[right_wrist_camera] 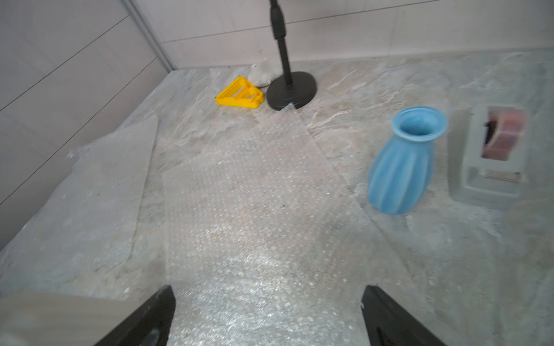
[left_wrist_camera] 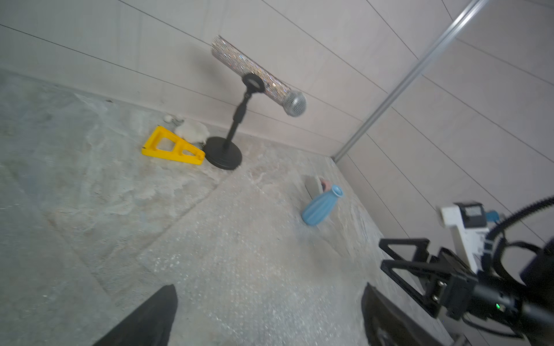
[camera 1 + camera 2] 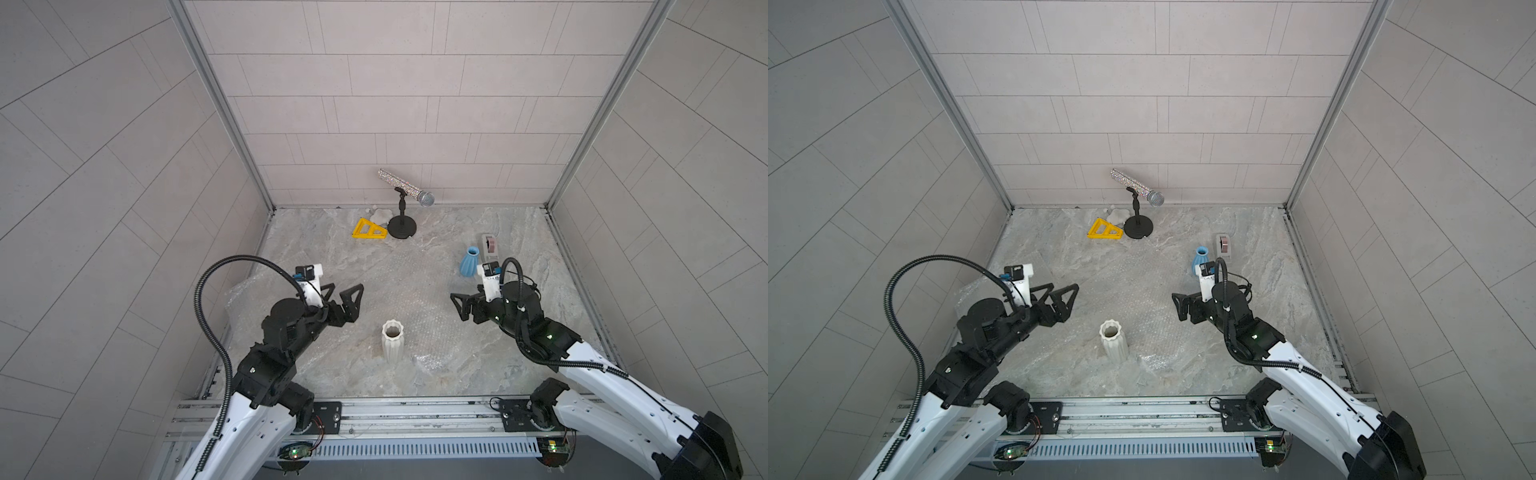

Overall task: Wrap vases in bubble wrap
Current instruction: Pick up the vase from the center of the board.

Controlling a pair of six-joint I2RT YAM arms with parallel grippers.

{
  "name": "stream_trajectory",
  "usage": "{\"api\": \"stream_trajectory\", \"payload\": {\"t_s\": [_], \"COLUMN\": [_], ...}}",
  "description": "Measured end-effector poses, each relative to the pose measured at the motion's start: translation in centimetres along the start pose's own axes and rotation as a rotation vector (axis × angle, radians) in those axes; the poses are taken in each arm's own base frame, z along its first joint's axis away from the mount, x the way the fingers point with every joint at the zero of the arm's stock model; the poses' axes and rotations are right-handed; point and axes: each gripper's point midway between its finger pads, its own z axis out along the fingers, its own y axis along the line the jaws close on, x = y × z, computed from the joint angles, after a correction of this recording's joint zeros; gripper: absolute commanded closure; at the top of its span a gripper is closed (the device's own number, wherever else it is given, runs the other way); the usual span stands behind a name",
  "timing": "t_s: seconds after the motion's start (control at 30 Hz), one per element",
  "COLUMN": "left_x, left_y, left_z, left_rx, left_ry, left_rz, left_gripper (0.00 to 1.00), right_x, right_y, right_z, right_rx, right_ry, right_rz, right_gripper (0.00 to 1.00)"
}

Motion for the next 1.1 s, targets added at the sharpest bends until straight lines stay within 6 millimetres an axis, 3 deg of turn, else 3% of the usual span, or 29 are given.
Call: {"api": "stream_trajectory", "payload": {"t_s": [0.13, 0.3, 0.47, 0.63, 0.8, 1.1], "left_x": [3.7, 7.4, 11.5, 15.2, 16.1, 17.0], "left_y": [-2.9, -4.9, -5.6, -4.4, -4.0, -4.0], "left_z": [-0.2, -0.6, -0.6, 0.8, 2.3, 4.5], "left_rx": [0.098, 0.197, 0.275, 0.255, 0.217, 0.186], "left_ry": [0.119, 0.18, 0.179, 0.213, 0.188, 0.169], "left_rz": [0.103, 0.227, 0.364, 0.473, 0.53, 0.556], "left_gripper": [0.0, 0.0, 0.0, 0.03, 0.05, 0.2], "right_x": [1.1, 1.7, 2.3, 2.1, 2.0, 2.0], "right_y": [2.7, 4.7, 5.3, 5.7, 5.7, 5.7], "right_z": [0.3, 0.8, 1.6, 1.8, 1.8, 1.8], "right_rx": [-0.105, -0.197, -0.233, -0.252, -0.254, -0.254], "right_ry": [0.043, 0.067, 0.092, 0.083, 0.077, 0.076], "right_rz": [-0.044, -0.059, -0.058, -0.059, -0.059, -0.059], "right_gripper": [0.0, 0.0, 0.0, 0.0, 0.0, 0.0]}}
